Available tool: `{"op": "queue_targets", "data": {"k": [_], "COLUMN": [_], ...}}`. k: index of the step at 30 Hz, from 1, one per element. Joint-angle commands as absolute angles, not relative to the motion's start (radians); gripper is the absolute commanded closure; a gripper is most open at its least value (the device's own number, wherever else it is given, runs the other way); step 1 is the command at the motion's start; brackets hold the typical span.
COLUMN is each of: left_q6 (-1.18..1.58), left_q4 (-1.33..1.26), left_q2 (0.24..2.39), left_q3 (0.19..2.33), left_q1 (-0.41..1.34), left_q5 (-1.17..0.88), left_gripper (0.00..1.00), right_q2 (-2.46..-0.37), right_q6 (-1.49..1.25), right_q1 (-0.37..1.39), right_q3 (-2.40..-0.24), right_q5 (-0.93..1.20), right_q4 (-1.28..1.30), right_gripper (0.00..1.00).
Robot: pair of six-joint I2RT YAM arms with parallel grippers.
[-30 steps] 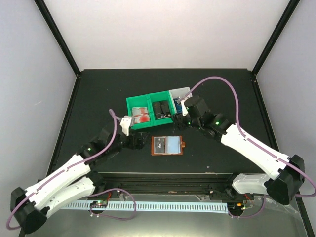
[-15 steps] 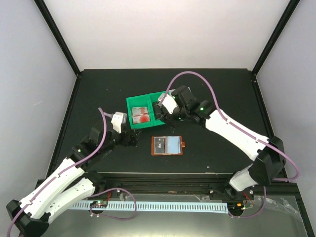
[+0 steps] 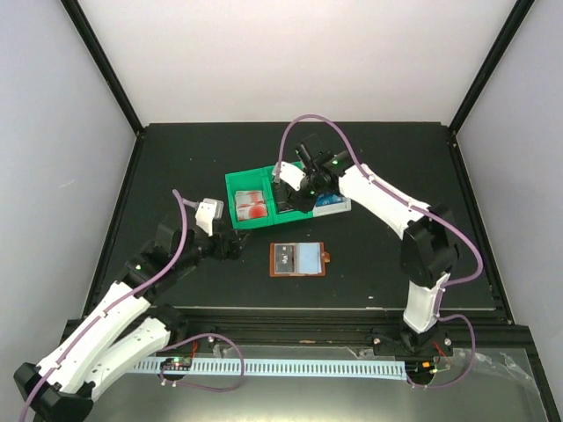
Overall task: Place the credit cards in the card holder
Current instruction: Pick up the credit card from the storage box.
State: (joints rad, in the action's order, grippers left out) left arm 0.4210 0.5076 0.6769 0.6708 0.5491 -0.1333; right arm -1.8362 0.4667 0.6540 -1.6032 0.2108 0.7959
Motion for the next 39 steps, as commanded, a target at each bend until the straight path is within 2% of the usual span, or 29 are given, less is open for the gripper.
{"op": "queue_targets", "data": {"k": [1,4,9,21,32,39], "left_q6": [0.421,0.415,0.414,0.419,0.418,0.418], "left_q4": [0.523,0.527,0.513,0.502,0.478,0.469], "left_q2": [0.670,0.675,0.687,0.689,0.719,0.730], "left_q3": [0.679,0.677,0.671,0.653,0.636,0.625], "left_q1": [0.530,0.526,0.519,0.477,0.435,0.422], "left_q5": [-0.171,-0.182,-0.203,-0.218,-0.274,-0.287], "left_gripper": [0.01,0.01,0.01,0.01,0.01,0.01], "right_q2": [-1.876,-1.919,-1.949,-2.170,-2.228,-2.214], "right_q6": [0.574,0.614,0.723,0.872,0.928,0.942], "right_q1": [0.651,0.652,0.650,0.624,0.602,0.602], "right_q3": [-1.682,-1.711,-1.666,-1.854,-1.832,-1.801], "right_q5": [0.277,0.275,0.270,0.342,0.337,0.340], "right_q4": [0.916,0.951,0.835,0.902,0.959,0.973], "right_gripper": [0.44,0.44,0.45,0.46,0.47,0.54]}}
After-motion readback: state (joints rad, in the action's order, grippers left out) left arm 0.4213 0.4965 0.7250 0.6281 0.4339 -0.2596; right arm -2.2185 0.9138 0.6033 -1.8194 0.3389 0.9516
